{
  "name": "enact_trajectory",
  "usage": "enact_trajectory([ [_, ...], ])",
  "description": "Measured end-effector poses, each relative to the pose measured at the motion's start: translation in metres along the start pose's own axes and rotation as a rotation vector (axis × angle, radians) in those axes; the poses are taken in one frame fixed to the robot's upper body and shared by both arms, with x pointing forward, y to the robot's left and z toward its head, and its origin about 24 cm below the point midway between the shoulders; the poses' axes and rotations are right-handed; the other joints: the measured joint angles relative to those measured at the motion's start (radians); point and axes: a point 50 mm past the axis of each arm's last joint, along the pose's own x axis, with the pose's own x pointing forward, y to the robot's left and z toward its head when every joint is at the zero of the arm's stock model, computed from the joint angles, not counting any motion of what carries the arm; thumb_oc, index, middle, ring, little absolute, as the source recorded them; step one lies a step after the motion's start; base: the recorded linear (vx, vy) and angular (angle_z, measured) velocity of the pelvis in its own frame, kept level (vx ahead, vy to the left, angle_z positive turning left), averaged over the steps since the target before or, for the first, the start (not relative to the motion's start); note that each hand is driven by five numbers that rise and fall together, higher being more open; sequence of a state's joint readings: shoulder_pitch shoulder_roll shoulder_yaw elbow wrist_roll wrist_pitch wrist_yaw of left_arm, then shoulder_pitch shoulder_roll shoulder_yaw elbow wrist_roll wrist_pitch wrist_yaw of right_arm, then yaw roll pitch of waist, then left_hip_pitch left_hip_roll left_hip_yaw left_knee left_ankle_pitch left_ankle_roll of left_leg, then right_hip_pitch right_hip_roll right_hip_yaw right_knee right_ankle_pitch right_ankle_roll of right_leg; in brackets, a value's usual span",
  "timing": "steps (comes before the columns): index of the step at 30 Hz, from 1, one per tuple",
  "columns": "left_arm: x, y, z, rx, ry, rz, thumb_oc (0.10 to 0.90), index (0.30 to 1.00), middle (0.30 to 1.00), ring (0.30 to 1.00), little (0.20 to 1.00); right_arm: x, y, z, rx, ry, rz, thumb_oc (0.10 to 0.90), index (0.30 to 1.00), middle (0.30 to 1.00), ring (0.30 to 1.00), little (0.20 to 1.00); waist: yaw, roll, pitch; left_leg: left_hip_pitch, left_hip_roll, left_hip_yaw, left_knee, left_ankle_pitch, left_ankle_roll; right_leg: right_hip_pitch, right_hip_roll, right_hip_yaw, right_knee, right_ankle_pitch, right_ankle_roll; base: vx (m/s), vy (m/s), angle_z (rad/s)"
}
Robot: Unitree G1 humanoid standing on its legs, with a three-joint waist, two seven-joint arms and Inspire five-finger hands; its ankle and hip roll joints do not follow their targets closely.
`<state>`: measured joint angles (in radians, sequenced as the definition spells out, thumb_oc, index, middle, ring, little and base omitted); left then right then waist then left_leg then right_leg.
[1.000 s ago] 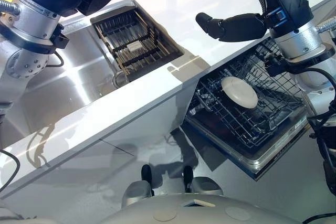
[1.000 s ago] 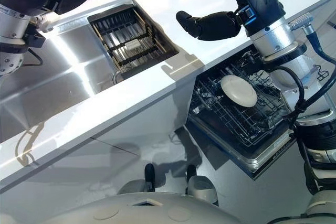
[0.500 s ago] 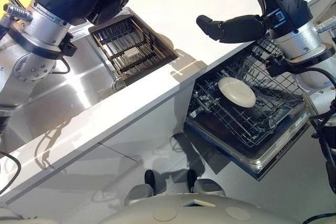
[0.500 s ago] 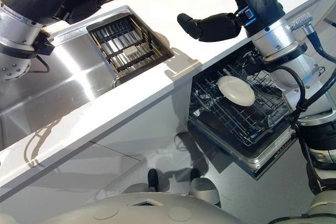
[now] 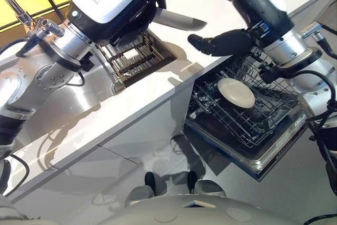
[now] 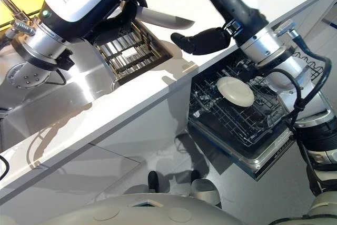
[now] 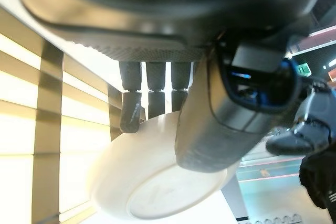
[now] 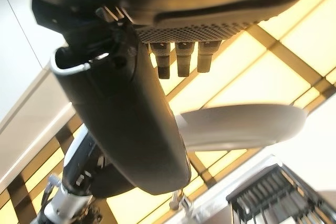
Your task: Pick up plates and place into dishwasher.
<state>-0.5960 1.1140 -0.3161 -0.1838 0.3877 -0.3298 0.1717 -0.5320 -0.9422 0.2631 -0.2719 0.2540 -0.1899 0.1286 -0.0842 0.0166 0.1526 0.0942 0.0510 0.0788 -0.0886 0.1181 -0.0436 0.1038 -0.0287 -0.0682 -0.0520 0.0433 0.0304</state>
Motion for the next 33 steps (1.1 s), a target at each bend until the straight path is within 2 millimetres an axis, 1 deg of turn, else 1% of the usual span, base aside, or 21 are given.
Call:
enact_trajectory([
  [2,0.001,-0.003,0.002,-0.023,-0.003,0.000,0.100,0.300,0.300,0.300,0.200,0.003,0.005,-0.001,0.018,0.004,0.020,0.800,0.900,0.900,0.900,0.900,0.001,0.000,0.000,0.000,0.000,0.000,0.000,0.000,0.000,0.000,0.000,0.000,0.000,0.000,0.000,0.00,0.000,0.00],
  [5,0.003,-0.006,0.005,-0.047,-0.011,0.014,0.100,0.300,0.300,0.300,0.200,0.011,0.014,-0.003,0.037,0.033,0.096,0.800,0.900,0.900,0.900,0.900,0.001,0.000,-0.001,0.000,0.000,-0.002,0.000,0.000,0.000,0.000,0.000,-0.001,0.000,0.000,0.000,0.00,0.000,0.00],
  [10,0.003,-0.012,0.008,-0.062,-0.019,-0.005,0.100,0.300,0.300,0.300,0.200,0.013,0.020,-0.012,0.092,0.099,0.133,0.800,0.900,0.900,0.900,0.900,0.007,-0.002,-0.001,0.000,0.000,-0.005,0.000,0.000,0.000,0.004,0.000,-0.005,-0.003,0.000,0.000,0.01,-0.002,0.01],
  [17,0.004,-0.014,0.009,-0.077,-0.017,-0.012,0.100,0.300,0.300,0.300,0.200,0.019,0.024,-0.021,0.149,0.124,0.071,0.800,0.900,0.900,0.900,0.900,0.012,-0.006,-0.004,0.000,0.000,-0.006,0.000,0.000,0.000,0.007,0.000,-0.008,-0.005,0.000,0.000,0.00,-0.001,0.00],
  [21,0.005,-0.016,0.011,-0.095,-0.020,-0.002,0.100,0.300,0.300,0.300,0.200,0.021,0.027,-0.023,0.125,0.141,0.043,0.800,0.900,0.900,0.900,0.900,0.014,-0.007,-0.005,-0.001,-0.001,-0.006,0.000,0.000,0.000,0.008,-0.001,-0.011,-0.008,0.000,0.000,0.02,0.006,0.01],
  [22,0.006,-0.016,0.011,-0.102,-0.021,-0.001,0.100,0.300,0.300,0.300,0.200,0.021,0.027,-0.024,0.125,0.146,0.032,0.734,0.844,0.844,0.844,0.834,0.014,-0.007,-0.005,-0.001,0.000,-0.006,0.000,0.000,0.000,0.008,-0.001,-0.011,-0.008,0.000,0.000,0.03,0.009,0.01],
  [23,0.006,-0.016,0.012,-0.119,-0.019,0.001,0.100,0.300,0.300,0.300,0.200,0.022,0.027,-0.024,0.119,0.152,0.018,0.385,0.545,0.545,0.545,0.485,0.014,-0.007,-0.005,-0.001,0.000,-0.006,0.000,0.000,0.000,0.009,-0.001,-0.011,-0.008,0.000,0.000,0.00,0.000,0.00],
  [24,0.006,-0.017,0.012,-0.132,-0.018,0.000,0.100,0.300,0.300,0.300,0.200,0.021,0.026,-0.026,0.114,0.159,0.002,0.100,0.300,0.300,0.300,0.200,0.013,-0.007,-0.005,-0.001,0.000,-0.006,0.000,0.000,0.000,0.009,-0.001,-0.012,-0.009,0.000,0.000,0.00,0.000,0.00],
  [28,0.008,-0.018,0.011,-0.188,0.005,0.004,0.100,0.300,0.300,0.300,0.200,0.022,0.026,-0.029,0.105,0.171,-0.048,0.100,0.300,0.300,0.300,0.200,0.013,-0.007,-0.005,-0.001,0.000,-0.007,0.000,0.000,0.000,0.009,-0.001,-0.012,-0.010,0.000,0.000,0.02,-0.003,0.00],
  [30,0.009,-0.018,0.010,-0.199,0.027,0.011,0.100,0.300,0.300,0.300,0.200,0.023,0.031,-0.030,0.083,0.172,-0.038,0.100,0.300,0.300,0.300,0.200,0.012,-0.007,-0.005,-0.001,0.000,-0.007,0.000,0.000,0.000,0.010,0.000,-0.012,-0.010,0.000,0.000,0.00,0.000,0.00],
  [33,0.009,-0.020,0.010,-0.201,0.027,-0.024,0.100,0.300,0.300,0.300,0.200,0.021,0.039,-0.033,0.072,0.192,-0.011,0.100,0.300,0.300,0.300,0.200,0.011,-0.007,-0.005,-0.001,-0.001,-0.017,0.000,0.000,0.000,0.018,-0.001,-0.021,-0.017,0.000,0.000,0.02,-0.004,0.08],
])
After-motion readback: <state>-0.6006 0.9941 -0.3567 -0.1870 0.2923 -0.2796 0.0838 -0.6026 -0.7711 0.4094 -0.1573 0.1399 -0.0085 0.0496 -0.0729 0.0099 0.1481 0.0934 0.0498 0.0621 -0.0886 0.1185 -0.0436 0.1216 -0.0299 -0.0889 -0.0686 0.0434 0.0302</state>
